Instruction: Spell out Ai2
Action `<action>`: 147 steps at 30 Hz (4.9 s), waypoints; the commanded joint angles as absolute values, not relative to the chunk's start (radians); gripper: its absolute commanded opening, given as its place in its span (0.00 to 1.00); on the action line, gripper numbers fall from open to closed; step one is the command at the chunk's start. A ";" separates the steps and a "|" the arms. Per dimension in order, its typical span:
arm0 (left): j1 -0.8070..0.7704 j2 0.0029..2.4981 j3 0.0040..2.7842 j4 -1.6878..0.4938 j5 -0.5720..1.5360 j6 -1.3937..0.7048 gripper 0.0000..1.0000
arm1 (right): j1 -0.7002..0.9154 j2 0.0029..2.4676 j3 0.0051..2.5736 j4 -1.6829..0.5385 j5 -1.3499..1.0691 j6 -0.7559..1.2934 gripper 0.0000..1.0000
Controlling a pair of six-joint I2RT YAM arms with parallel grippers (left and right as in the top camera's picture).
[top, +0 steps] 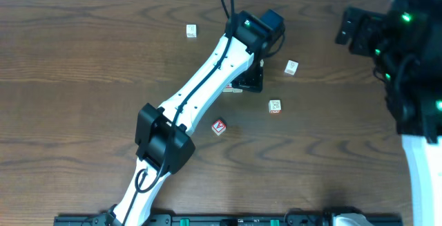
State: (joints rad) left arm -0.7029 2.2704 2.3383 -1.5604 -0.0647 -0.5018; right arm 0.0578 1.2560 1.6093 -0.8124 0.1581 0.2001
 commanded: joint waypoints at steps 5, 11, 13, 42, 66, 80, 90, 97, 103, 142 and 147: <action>-0.696 2.250 2.316 -1.557 -0.040 -0.520 0.89 | 0.038 1.151 1.623 -0.850 0.165 0.186 0.99; -0.693 2.250 2.309 -1.533 -0.025 -0.509 0.88 | 0.038 1.084 1.623 -1.009 0.167 0.186 0.99; -0.693 2.250 2.305 -1.525 -0.022 -0.509 0.88 | 0.038 1.056 1.623 -1.071 0.169 0.186 0.99; -0.667 1.907 1.691 -1.162 0.015 -0.651 0.82 | 0.038 0.727 1.475 -1.308 0.293 0.159 0.99; -0.668 1.726 1.134 -0.733 0.098 -0.770 0.87 | 0.038 0.727 1.475 -1.396 0.287 0.160 0.99; -0.684 1.726 1.134 -0.712 0.110 -0.895 0.98 | 0.038 0.727 1.475 -1.403 0.284 0.164 0.99; -0.720 1.726 1.134 -0.664 0.151 -0.899 0.95 | 0.038 0.727 1.475 -1.411 0.280 0.171 0.99; -0.721 1.728 1.134 -0.664 0.146 -0.958 0.95 | 0.038 0.727 1.475 -1.414 0.280 0.171 0.99; -0.721 1.730 1.134 -0.667 0.101 -1.112 0.97 | 0.038 0.727 1.475 -1.417 0.281 0.171 0.99; -0.735 1.832 1.134 -0.637 0.072 -1.341 0.86 | 0.038 0.727 1.475 -1.433 0.281 0.171 0.99; -0.735 1.832 1.134 -0.618 0.072 -1.347 0.85 | 0.038 0.727 1.475 -1.433 0.281 0.171 0.99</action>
State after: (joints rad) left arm -0.7334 1.8271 1.1393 -0.6193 0.0738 -1.3327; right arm 0.0509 0.7300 1.4761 -1.4315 0.2810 0.1741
